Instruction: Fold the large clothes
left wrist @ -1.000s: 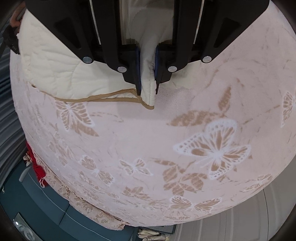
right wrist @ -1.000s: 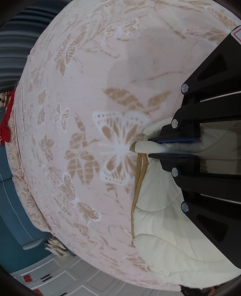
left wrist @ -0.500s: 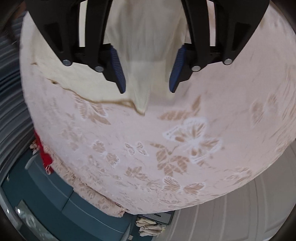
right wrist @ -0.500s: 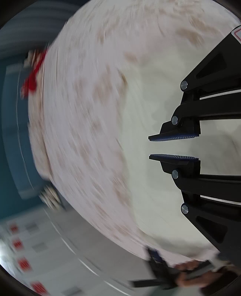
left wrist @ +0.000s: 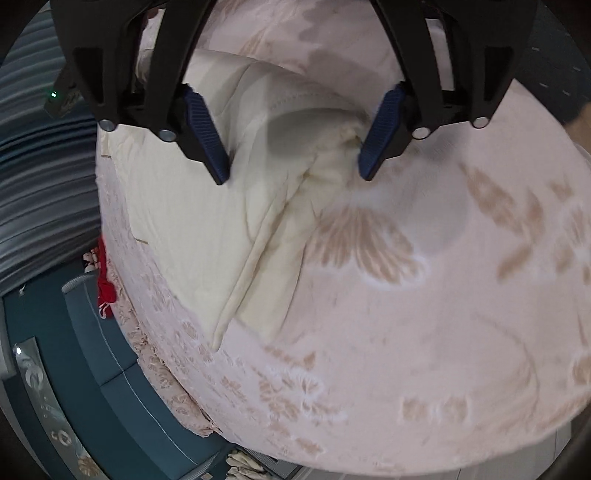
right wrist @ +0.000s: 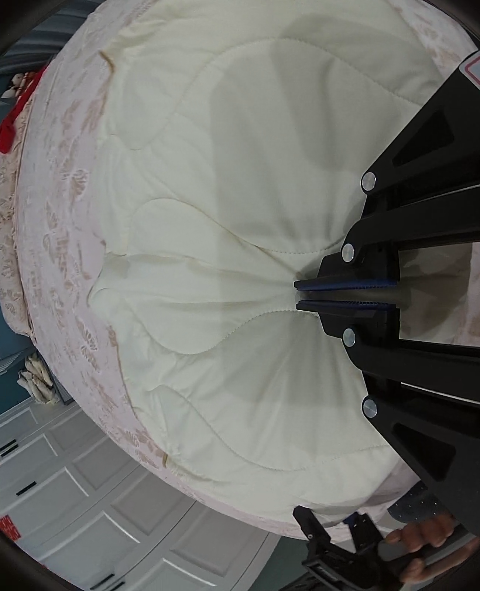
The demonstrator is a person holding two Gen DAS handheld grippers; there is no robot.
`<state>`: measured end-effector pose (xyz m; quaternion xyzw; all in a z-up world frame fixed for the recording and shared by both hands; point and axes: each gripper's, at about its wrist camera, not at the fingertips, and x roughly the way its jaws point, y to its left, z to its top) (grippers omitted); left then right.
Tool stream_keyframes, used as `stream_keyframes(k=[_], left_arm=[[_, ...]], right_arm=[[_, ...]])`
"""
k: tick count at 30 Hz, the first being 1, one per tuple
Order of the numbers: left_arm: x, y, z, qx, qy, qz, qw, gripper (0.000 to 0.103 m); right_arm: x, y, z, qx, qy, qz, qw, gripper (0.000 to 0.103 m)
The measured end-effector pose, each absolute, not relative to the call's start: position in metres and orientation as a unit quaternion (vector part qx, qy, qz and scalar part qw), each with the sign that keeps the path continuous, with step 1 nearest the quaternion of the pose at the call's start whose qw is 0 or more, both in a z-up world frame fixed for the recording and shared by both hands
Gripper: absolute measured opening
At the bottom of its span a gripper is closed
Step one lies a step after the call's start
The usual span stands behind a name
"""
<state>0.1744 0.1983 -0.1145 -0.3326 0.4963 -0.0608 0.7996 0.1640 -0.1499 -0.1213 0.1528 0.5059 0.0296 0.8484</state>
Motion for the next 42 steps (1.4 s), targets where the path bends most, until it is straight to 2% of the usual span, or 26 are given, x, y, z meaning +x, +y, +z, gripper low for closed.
stream_keyframes(k=[5,7,9,11,14,18,30,36,42], left_arm=[[0.176,0.184,-0.117,-0.337,0.490,-0.073,0.801,0.077],[0.176,0.180,-0.114,-0.346,0.487,-0.083,0.797,0.070],[0.175,0.177,-0.107,-0.348,0.481,-0.093,0.799,0.053],[0.173,0.173,-0.092,-0.342,0.470,-0.110,0.806,0.042],[0.169,0.166,-0.067,-0.319,0.457,-0.124,0.821,0.036],[0.165,0.146,-0.034,-0.280,0.442,-0.146,0.840,0.034],[0.137,0.042,0.043,-0.172,0.412,-0.249,0.860,0.030],[0.132,-0.031,0.053,-0.123,0.410,-0.311,0.848,0.029],[0.132,-0.097,0.042,-0.071,0.424,-0.340,0.836,0.029]], right_arm=[[0.168,-0.151,-0.127,0.154,0.509,0.032,0.847,0.000],[0.170,-0.150,-0.126,0.150,0.512,0.034,0.845,0.000],[0.170,-0.154,-0.122,0.158,0.512,0.037,0.843,0.000],[0.160,-0.160,-0.112,0.182,0.504,0.034,0.844,0.000],[0.125,-0.160,-0.093,0.182,0.480,0.043,0.857,0.003],[0.092,-0.163,-0.095,0.192,0.479,0.041,0.856,0.003],[0.093,-0.172,-0.137,0.237,0.482,0.056,0.841,0.000],[0.076,-0.192,-0.139,0.310,0.465,0.074,0.826,0.000],[0.031,-0.221,-0.122,0.332,0.446,0.068,0.828,0.000]])
